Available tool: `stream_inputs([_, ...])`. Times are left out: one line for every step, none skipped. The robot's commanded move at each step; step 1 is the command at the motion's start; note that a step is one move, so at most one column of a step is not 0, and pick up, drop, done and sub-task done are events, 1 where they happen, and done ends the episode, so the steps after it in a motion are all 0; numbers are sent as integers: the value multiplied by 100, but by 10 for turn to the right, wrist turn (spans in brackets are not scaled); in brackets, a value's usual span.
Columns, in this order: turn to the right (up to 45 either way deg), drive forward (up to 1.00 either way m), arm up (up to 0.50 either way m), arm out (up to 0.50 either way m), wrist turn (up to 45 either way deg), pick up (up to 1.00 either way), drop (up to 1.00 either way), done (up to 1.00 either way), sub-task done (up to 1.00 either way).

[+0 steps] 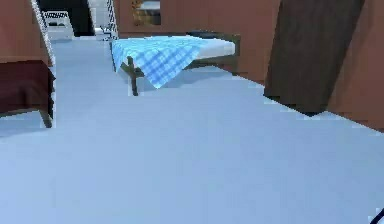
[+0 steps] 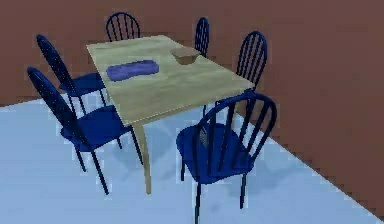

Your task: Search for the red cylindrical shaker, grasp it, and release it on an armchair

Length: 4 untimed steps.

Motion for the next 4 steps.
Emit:
stream_inputs([-240,0,0,0,0,0,0,0,0])
stream_inputs([0,100,0,0,0,0,0,0,0])
stream_inputs([0,100,0,0,0,0,0,0,0])
stream_inputs([0,100,0,0,0,0,0,0,0])
